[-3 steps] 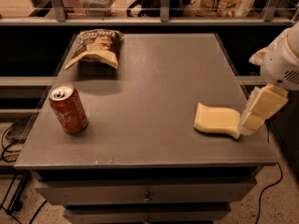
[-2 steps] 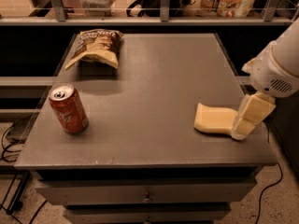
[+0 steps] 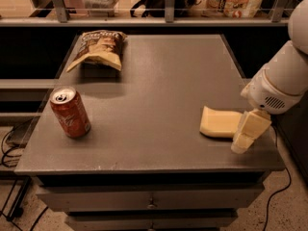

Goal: Move sponge near brown chip bag

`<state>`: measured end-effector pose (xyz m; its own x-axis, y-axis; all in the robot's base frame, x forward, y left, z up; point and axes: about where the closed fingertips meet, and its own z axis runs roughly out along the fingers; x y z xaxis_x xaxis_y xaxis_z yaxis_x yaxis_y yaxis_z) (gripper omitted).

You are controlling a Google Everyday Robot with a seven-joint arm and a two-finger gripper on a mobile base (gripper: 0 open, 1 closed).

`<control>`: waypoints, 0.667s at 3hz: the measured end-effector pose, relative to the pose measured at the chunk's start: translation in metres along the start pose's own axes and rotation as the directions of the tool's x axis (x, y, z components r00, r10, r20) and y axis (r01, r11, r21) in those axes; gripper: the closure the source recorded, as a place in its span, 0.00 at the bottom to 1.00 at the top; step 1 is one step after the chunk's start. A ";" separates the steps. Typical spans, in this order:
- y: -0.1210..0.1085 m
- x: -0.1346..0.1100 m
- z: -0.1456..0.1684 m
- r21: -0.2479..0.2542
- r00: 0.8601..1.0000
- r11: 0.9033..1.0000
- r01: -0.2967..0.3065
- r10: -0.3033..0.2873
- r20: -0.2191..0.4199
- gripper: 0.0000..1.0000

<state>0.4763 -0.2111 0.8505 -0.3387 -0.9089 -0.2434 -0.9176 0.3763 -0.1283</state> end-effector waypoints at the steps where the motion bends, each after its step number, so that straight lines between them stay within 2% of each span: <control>1: 0.001 0.002 0.010 -0.030 1.000 0.999 -0.021 0.021 -0.003 0.27; 2: 0.002 -0.002 0.010 -0.035 1.000 0.999 -0.010 0.009 -0.022 0.51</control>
Offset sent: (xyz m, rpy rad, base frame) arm 0.0028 0.0073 -0.0083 -0.0280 0.0534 0.0054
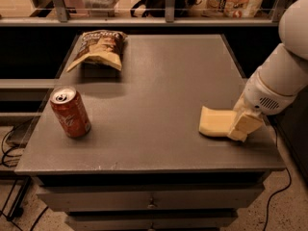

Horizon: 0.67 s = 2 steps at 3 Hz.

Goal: Move sponge near brown chip bag

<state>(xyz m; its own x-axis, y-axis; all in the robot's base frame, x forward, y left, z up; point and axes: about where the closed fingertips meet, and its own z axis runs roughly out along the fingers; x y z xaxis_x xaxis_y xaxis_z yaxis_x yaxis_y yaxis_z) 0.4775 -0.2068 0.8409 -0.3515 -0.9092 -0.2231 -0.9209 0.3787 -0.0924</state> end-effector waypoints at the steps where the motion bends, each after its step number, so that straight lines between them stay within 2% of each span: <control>1: 0.000 -0.008 -0.005 0.006 1.000 1.000 0.017 -0.017 -0.012 0.74; 2: -0.011 -0.030 -0.023 0.028 0.999 0.999 0.038 -0.039 0.025 0.96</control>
Offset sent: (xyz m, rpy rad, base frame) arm 0.0421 0.0365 0.0715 0.0491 -0.1104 0.0532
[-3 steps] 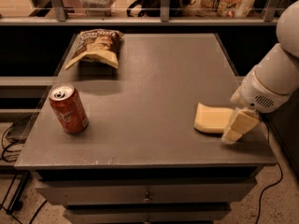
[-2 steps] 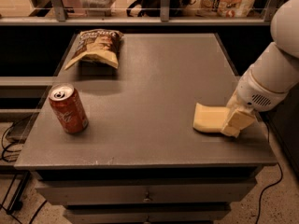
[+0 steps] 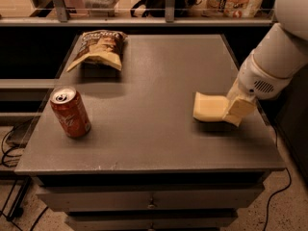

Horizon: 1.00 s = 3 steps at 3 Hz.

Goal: Move sponge near brown chip bag

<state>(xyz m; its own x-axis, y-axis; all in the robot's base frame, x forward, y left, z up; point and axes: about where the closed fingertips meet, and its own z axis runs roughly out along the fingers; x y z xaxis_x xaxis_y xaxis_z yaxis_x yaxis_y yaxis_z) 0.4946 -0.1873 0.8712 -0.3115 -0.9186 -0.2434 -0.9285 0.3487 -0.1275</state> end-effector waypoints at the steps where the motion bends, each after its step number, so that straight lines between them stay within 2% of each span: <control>1: -0.027 -0.045 -0.037 0.079 0.997 0.994 0.072 -0.075 0.027 1.00; 2: -0.031 -0.055 -0.047 0.101 0.995 0.992 0.079 -0.084 0.047 1.00; 3: -0.031 -0.055 -0.047 0.100 0.995 0.992 0.079 -0.084 0.046 1.00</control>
Offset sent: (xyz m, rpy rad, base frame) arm 0.0246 0.0193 0.0396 -0.0089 -0.0747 0.0434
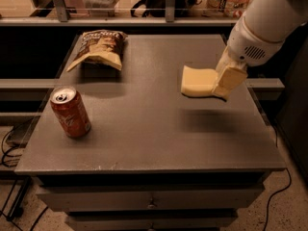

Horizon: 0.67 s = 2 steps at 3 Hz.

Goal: Move sponge near brown chip bag

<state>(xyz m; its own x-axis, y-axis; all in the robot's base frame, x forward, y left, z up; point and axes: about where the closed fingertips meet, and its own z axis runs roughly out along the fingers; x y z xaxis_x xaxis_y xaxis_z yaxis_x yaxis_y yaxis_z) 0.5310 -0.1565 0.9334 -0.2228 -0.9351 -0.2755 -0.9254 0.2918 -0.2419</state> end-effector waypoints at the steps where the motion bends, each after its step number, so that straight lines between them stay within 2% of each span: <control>1: -0.005 -0.013 0.009 0.006 0.999 1.000 -0.023 0.023 0.044 1.00; 2: -0.022 -0.042 0.027 0.024 0.992 0.997 -0.067 0.064 0.106 1.00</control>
Offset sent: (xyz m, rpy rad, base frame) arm 0.0767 0.0689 -0.0126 0.1994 -0.0790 -0.0919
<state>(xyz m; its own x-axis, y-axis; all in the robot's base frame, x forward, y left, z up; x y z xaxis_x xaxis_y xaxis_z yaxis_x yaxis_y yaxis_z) 0.5690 -0.1187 0.9255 -0.2477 -0.8881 -0.3873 -0.9009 0.3582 -0.2452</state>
